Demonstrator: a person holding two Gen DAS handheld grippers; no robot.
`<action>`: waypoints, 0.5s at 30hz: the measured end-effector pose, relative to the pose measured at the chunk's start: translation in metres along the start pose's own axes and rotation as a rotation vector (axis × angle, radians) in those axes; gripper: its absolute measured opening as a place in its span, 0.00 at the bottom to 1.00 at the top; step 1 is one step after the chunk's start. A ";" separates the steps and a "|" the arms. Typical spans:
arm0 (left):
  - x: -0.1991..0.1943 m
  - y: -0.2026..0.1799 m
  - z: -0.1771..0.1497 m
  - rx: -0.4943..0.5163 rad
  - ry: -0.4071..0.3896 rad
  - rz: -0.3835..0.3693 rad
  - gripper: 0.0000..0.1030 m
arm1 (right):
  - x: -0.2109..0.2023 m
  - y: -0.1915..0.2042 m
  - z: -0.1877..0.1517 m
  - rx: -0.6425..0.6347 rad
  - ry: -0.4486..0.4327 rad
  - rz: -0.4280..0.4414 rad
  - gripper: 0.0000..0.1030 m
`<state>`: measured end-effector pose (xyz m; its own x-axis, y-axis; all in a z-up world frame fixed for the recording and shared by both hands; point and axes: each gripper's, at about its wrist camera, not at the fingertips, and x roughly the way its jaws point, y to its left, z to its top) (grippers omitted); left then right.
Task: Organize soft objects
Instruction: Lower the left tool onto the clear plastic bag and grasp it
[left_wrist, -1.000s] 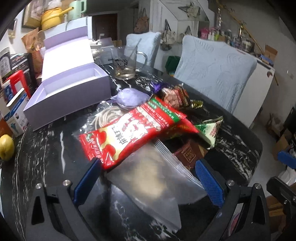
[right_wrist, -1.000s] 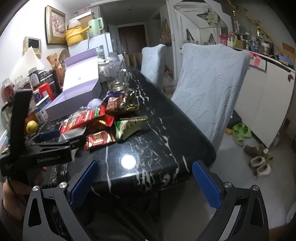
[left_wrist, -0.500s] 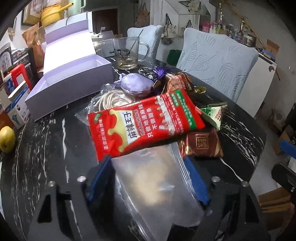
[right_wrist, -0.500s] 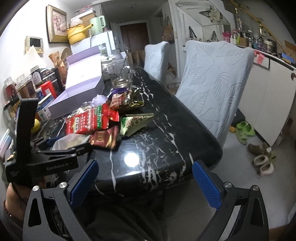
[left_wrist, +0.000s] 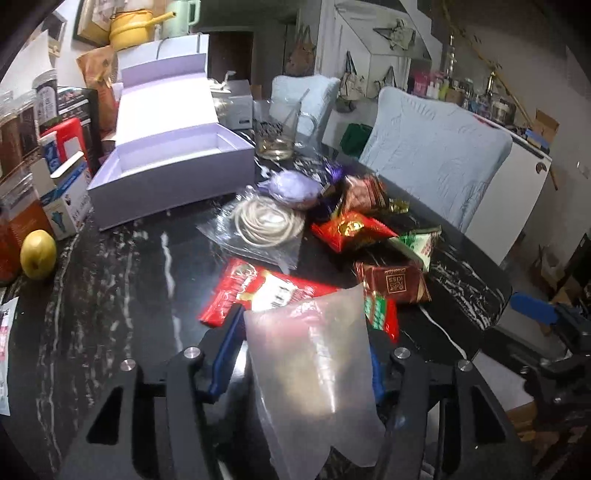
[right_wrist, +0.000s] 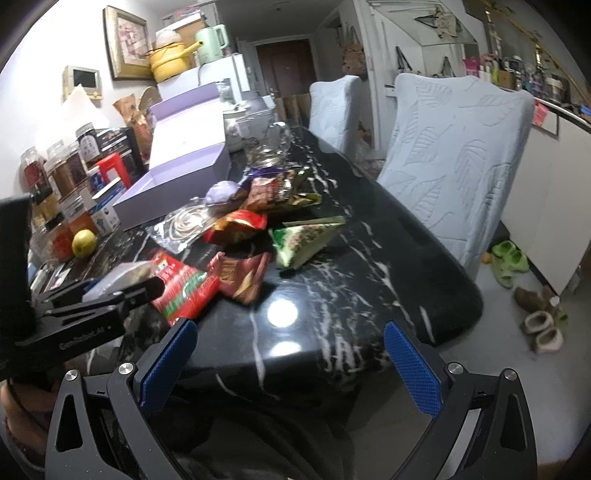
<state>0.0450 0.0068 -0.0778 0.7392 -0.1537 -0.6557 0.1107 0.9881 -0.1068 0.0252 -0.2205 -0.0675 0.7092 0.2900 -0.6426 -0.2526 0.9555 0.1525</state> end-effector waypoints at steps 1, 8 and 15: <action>-0.003 0.003 0.000 -0.011 -0.006 -0.003 0.54 | 0.002 0.003 0.001 -0.008 -0.002 0.007 1.00; -0.026 0.022 0.001 -0.055 -0.063 0.051 0.54 | 0.030 0.012 0.019 -0.030 -0.004 0.053 1.00; -0.029 0.033 -0.001 -0.080 -0.084 0.054 0.54 | 0.064 0.029 0.033 -0.059 0.025 0.035 1.00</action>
<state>0.0265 0.0435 -0.0633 0.7958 -0.0959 -0.5979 0.0187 0.9908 -0.1341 0.0848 -0.1729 -0.0796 0.6824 0.3213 -0.6566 -0.3163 0.9396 0.1311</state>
